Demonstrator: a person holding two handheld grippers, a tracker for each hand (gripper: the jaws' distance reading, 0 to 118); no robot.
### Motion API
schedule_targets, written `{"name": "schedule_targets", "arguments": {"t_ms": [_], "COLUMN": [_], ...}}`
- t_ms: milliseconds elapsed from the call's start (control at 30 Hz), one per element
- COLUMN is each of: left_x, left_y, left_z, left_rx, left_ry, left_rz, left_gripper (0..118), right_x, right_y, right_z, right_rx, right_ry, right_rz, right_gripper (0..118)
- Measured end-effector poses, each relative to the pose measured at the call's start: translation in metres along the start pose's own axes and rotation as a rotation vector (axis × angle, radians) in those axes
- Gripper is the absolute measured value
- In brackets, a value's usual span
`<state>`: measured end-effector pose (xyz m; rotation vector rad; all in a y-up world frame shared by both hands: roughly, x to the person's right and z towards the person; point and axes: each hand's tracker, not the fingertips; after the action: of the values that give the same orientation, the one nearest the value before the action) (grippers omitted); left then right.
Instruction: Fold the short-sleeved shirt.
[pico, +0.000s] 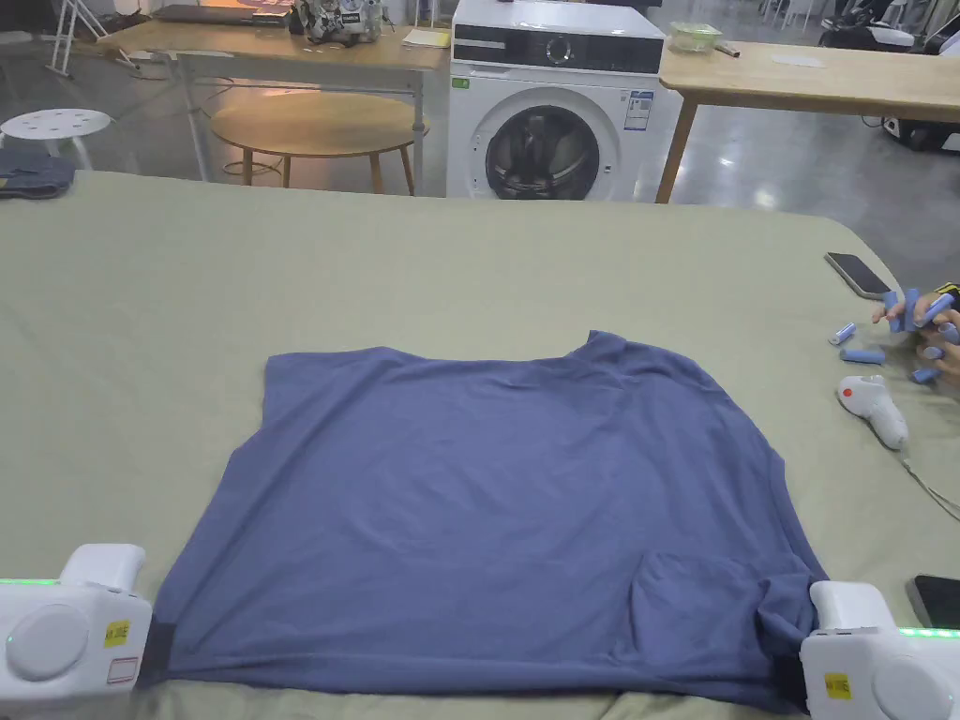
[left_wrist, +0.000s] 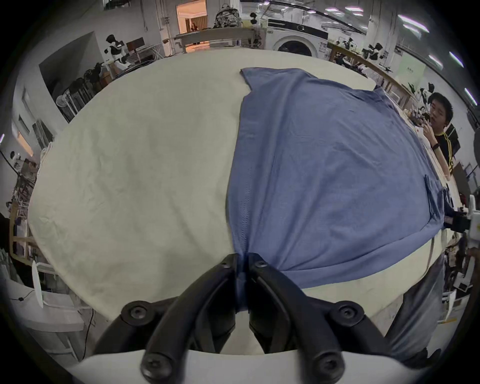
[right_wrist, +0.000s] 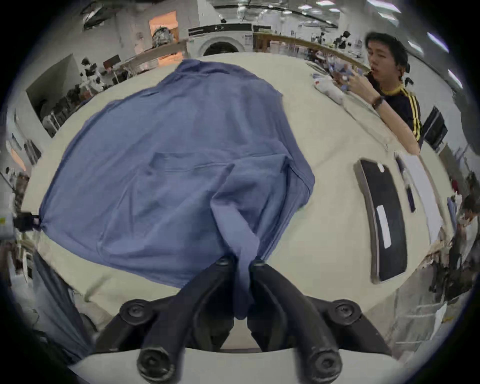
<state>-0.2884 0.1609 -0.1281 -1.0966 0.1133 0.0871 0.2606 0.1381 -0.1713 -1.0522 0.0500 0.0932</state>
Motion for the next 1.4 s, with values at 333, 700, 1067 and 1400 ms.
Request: {"name": "schedule_targets", "arguments": {"t_ms": [333,700,1067,1400], "left_x": [-0.004,-0.01,-0.007,-0.004], "left_y": [0.029,0.123,0.17,0.173], "left_z": [0.041,0.022,-0.044,-0.057], "left_rx": [0.134,0.23,0.164,0.132], "left_ry": [-0.042,-0.039,0.041,0.037], "left_rz": [0.036,0.058,0.086,0.086], "left_gripper": [1,1,1,1], "right_x": [0.015,0.017,0.004,-0.006], "right_y": [0.045,0.128,0.17,0.169], "right_z": [0.047,0.025,-0.054,-0.075], "right_rx": [0.103,0.2,0.121,0.126], "right_ry": [0.074,0.092,0.025,-0.032], "right_rz": [-0.096,-0.141,-0.113,-0.067], "right_gripper": [5,5,6,22]}}
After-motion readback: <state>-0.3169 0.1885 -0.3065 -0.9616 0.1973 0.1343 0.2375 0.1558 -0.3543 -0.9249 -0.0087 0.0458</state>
